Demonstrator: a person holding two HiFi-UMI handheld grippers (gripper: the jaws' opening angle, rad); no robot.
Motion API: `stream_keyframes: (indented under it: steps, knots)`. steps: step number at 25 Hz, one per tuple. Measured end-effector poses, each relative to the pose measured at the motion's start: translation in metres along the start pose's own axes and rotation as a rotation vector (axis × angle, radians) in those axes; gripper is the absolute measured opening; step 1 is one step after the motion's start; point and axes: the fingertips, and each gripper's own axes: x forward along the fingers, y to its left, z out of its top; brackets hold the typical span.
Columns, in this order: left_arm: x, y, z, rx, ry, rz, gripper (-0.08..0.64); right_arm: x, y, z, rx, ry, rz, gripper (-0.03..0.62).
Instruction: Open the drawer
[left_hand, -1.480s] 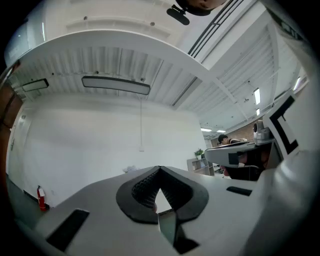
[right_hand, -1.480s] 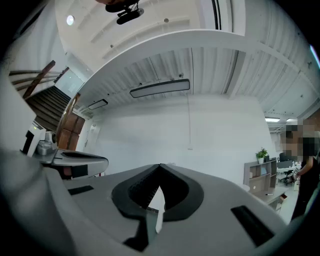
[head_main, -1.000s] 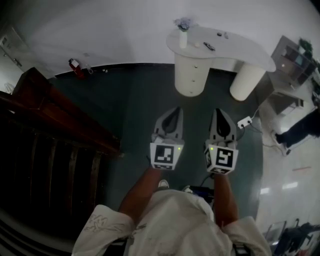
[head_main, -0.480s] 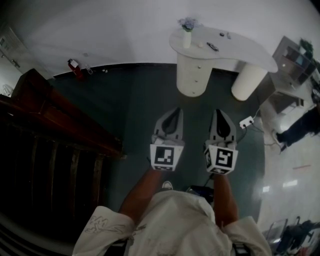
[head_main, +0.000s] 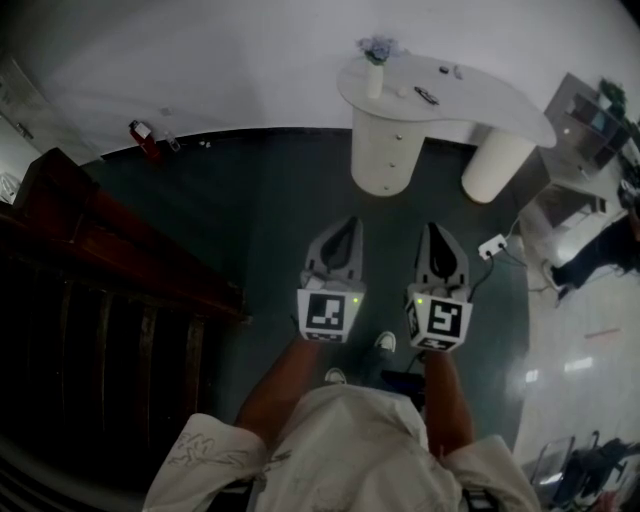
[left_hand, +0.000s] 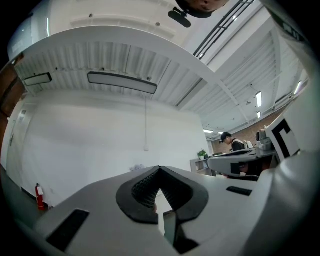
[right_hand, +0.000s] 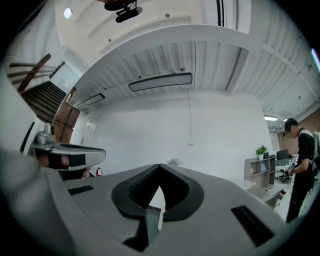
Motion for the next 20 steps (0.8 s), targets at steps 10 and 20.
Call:
stream_keyframes:
  steps: [10, 20]
  knots:
    - [0.090, -0.007, -0.022, -0.013, 0.021, 0.025, -0.005, 0.073, -0.056, -0.025, 0.016, 0.017, 0.034, 0.006]
    - [0.187, -0.039, -0.040, -0.001, 0.056, 0.041, -0.005, 0.136, -0.139, -0.044, 0.042, 0.019, 0.052, 0.006]
